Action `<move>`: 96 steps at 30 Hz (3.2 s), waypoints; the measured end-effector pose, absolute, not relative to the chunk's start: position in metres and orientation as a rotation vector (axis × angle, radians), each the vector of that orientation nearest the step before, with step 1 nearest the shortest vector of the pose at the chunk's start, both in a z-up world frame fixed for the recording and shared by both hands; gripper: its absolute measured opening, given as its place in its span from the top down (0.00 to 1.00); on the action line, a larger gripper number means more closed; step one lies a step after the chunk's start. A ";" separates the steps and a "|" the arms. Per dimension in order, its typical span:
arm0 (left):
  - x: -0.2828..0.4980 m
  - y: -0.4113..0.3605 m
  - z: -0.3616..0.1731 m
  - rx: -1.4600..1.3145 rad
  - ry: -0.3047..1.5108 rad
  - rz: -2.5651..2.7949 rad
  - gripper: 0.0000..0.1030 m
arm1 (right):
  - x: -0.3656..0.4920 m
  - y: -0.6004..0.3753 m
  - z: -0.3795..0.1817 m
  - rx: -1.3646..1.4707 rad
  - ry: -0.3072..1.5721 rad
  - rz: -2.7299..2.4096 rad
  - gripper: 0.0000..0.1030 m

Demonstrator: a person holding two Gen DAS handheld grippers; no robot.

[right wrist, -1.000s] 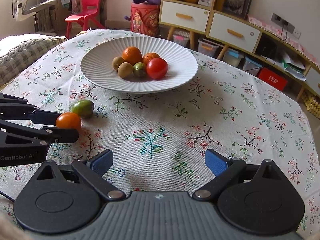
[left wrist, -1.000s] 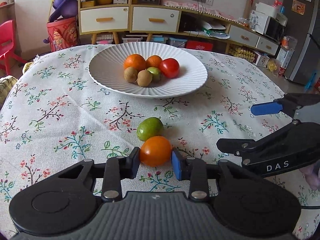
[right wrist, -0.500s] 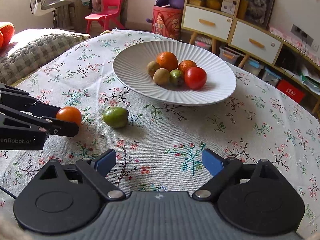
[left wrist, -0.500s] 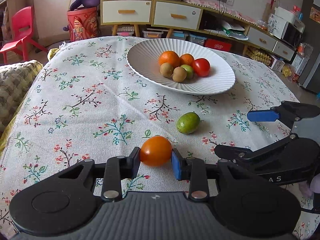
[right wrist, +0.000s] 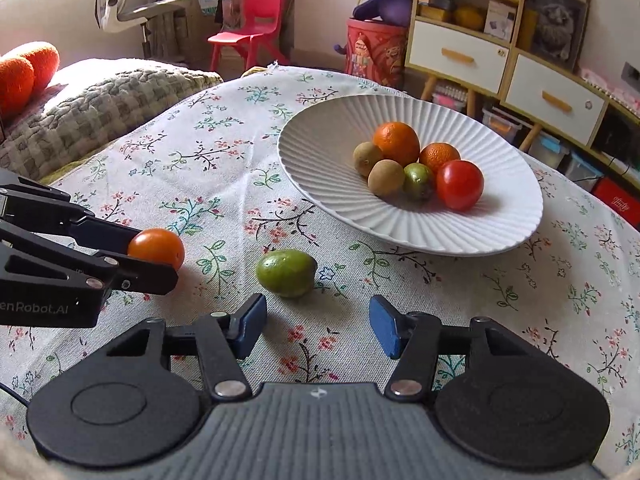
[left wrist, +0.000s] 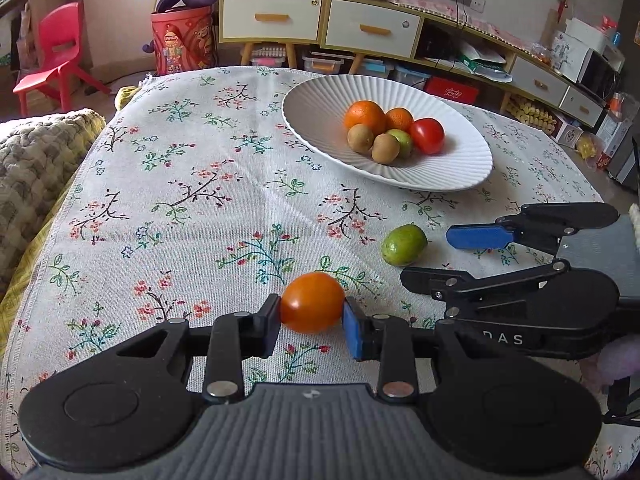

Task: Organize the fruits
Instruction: 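Grasp the orange mandarin with the left tool while the right tool grasps the green lime, then carry the mandarin and the lime over the white plate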

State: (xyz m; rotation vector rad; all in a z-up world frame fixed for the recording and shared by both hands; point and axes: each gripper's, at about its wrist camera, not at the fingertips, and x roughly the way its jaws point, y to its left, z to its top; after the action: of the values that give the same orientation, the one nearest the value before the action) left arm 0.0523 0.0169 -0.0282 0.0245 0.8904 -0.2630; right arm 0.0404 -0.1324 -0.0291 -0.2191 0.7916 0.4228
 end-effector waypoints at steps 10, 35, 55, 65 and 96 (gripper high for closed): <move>0.053 0.018 -0.028 0.018 0.894 -0.262 0.83 | 0.042 -0.131 -0.029 -0.179 0.789 0.451 0.61; 0.055 0.014 -0.029 0.015 0.895 -0.269 0.83 | 0.046 -0.135 -0.022 -0.087 0.786 0.494 0.72; 0.079 -0.014 0.004 -0.044 0.809 -0.302 0.83 | 0.056 -0.164 0.008 -0.015 0.698 0.441 0.72; 0.097 -0.036 0.005 -0.056 0.784 -0.339 0.83 | 0.075 -0.191 0.013 0.041 0.669 0.366 0.72; 0.133 -0.076 -0.021 -0.006 0.757 -0.416 0.82 | 0.106 -0.217 -0.004 -0.004 0.703 0.340 0.72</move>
State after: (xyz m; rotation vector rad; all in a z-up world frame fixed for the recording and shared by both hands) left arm 0.1335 -0.0764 -0.0215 -0.0064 0.7572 -0.4164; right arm 0.1063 -0.2165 -0.0042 -0.0037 0.7027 0.3403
